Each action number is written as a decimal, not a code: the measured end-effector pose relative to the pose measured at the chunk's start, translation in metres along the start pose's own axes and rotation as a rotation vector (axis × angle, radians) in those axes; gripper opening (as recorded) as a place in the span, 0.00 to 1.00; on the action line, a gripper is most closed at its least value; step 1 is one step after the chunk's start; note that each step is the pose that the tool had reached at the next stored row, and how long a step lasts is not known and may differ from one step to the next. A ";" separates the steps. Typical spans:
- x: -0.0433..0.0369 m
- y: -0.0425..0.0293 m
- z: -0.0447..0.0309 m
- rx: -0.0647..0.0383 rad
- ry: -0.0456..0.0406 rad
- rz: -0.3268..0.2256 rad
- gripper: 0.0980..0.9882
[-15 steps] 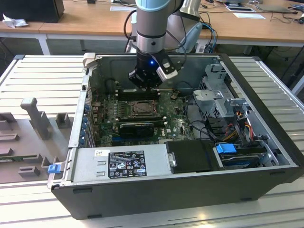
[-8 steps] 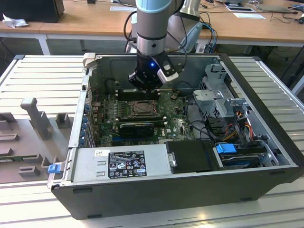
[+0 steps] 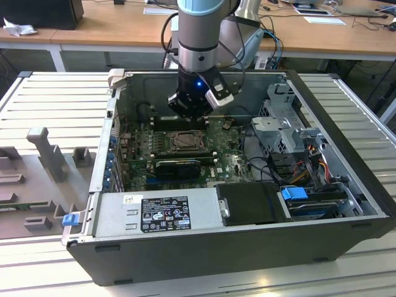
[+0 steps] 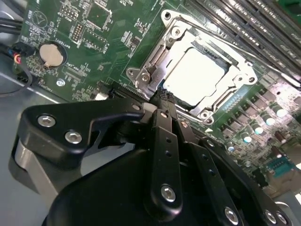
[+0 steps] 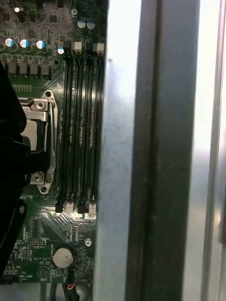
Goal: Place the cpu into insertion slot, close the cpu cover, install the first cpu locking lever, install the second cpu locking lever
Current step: 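Install the second cpu locking lever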
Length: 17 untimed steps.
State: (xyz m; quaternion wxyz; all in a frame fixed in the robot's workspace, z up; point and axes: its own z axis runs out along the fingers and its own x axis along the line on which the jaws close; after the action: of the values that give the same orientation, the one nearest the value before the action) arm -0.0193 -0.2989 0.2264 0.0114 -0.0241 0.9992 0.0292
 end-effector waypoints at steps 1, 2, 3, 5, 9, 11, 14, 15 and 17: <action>-0.0002 0.0001 -0.0061 0.000 0.0000 0.000 0.01; -0.0003 0.0003 -0.0097 0.000 0.0000 0.000 0.01; -0.0003 0.0004 -0.0124 0.000 0.0000 0.000 0.01; -0.0004 0.0005 -0.0169 0.001 0.0001 0.000 0.01; 0.0011 -0.0307 -0.0192 0.001 0.0001 0.000 0.01; 0.0014 -0.0383 -0.0193 0.001 0.0002 0.000 0.01; 0.0022 -0.0527 -0.0173 0.000 0.0134 0.001 0.01; 0.0025 -0.0575 -0.0154 -0.002 0.0150 0.000 0.01; 0.0040 -0.0648 -0.0125 -0.017 0.0145 -0.007 0.01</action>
State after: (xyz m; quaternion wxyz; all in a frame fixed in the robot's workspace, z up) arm -0.0203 -0.3645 0.2350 0.0040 -0.0277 0.9989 0.0376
